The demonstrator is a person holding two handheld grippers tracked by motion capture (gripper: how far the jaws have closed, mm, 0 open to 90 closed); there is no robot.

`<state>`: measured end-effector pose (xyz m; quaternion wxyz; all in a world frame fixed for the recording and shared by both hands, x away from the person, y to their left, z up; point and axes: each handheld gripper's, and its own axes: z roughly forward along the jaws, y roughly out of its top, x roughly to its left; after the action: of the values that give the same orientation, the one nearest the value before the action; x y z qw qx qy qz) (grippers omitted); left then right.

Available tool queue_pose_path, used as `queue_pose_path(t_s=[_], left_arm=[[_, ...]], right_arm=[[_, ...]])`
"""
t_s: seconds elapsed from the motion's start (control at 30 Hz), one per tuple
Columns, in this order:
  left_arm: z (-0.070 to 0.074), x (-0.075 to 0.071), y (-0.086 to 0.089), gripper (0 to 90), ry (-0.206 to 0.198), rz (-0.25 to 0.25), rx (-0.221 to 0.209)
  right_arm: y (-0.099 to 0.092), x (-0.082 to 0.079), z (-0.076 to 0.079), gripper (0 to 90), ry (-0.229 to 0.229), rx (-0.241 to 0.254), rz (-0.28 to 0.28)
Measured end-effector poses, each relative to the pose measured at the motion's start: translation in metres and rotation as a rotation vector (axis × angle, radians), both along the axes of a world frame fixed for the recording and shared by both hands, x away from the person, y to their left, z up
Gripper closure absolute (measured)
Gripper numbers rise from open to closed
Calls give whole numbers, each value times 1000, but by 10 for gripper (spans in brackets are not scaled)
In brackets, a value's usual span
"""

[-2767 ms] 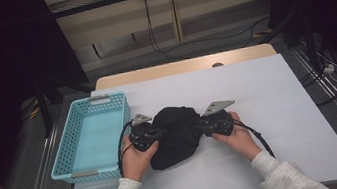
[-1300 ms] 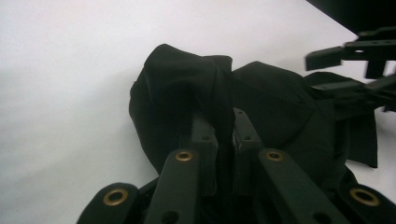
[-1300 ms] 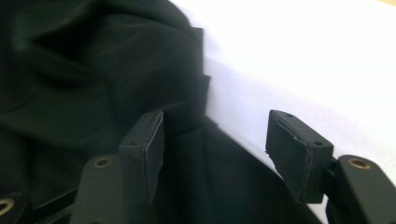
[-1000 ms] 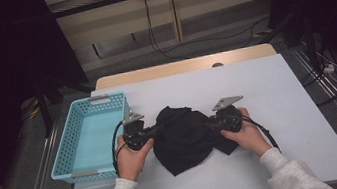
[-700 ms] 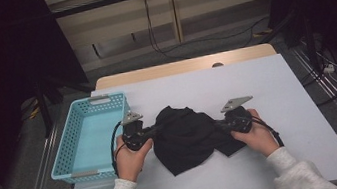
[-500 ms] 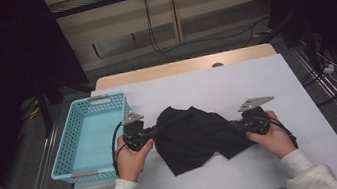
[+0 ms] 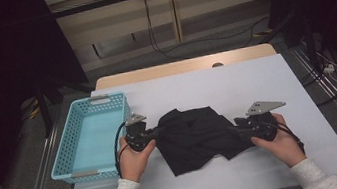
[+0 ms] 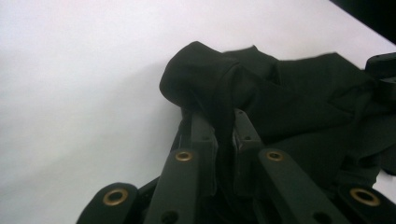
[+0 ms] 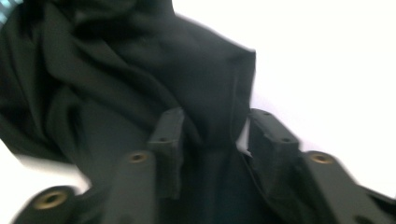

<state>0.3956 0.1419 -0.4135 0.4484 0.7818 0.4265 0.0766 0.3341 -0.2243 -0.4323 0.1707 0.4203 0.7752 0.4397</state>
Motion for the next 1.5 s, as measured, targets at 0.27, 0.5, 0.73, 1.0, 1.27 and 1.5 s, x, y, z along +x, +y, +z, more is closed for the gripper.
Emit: queue_pose_path(t_s=[0.27,0.5,0.73,1.0,1.27,1.5], left_arm=[[8,0,10,831,-34,62,-20],[11,2,18,828,-40,107,-37],[14,1,22,828,-52,125,-44],[7,-2,10,826,-41,87,-18],[-2,0,-2,819,-24,69,16],[10,1,12,820,-54,130,4]], right_arm=[[20,15,-3,434,25,-25,60],[23,23,-10,612,32,-51,25],[19,25,-18,876,110,-108,39],[-9,-1,-13,900,145,-107,51],[-27,-19,-4,882,76,-113,37],[-4,6,-4,659,49,-95,34]])
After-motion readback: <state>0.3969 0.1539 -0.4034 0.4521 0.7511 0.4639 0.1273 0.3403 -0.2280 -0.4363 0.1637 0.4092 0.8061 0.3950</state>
